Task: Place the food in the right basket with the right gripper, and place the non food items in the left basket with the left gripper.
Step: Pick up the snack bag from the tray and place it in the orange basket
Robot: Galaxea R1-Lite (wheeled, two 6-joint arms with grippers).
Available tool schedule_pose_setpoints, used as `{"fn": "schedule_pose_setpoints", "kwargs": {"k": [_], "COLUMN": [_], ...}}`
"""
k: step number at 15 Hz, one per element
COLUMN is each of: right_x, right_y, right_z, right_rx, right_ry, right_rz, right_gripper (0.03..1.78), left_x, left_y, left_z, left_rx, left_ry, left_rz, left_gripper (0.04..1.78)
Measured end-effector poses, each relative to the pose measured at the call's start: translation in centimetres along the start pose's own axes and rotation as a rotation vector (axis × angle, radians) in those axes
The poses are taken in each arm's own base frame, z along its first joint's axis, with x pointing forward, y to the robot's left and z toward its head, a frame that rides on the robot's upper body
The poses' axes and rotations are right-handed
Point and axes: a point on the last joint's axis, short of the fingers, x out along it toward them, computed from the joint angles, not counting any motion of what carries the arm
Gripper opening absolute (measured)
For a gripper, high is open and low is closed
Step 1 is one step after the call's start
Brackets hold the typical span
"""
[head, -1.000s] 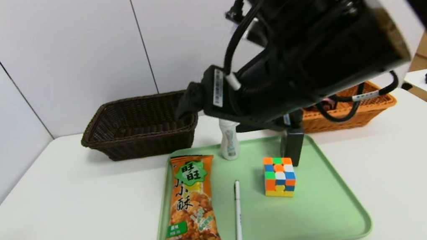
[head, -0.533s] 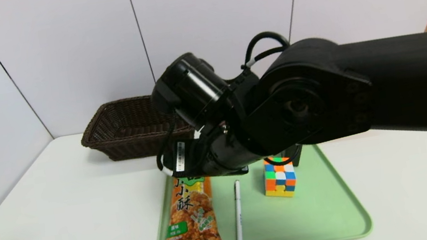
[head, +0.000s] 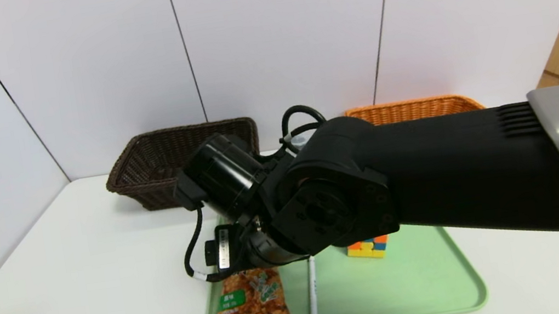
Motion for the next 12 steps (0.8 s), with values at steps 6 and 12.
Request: {"fn": "schedule_pose_setpoints", "kwargs": {"k": [6, 12], "right_x": [2.2, 4.2], "right_y": [0.1, 0.2], "right_z": [-0.7, -0.9], "right_rx": [-0.038, -0.053], "right_ry": [-0.017, -0.028], "right_rz": [-0.063, -0.063], "right_gripper": [1.69, 1.69], "left_x": [-0.2, -0.3], "left_y": [0.2, 0.4], "left_z": [-0.9, -1.6], "left_rx": [0.000, 0.001], "left_ry": [0.003, 0.002], "left_rz": [0.000, -0.001], "left_gripper": [1.69, 1.69]}}
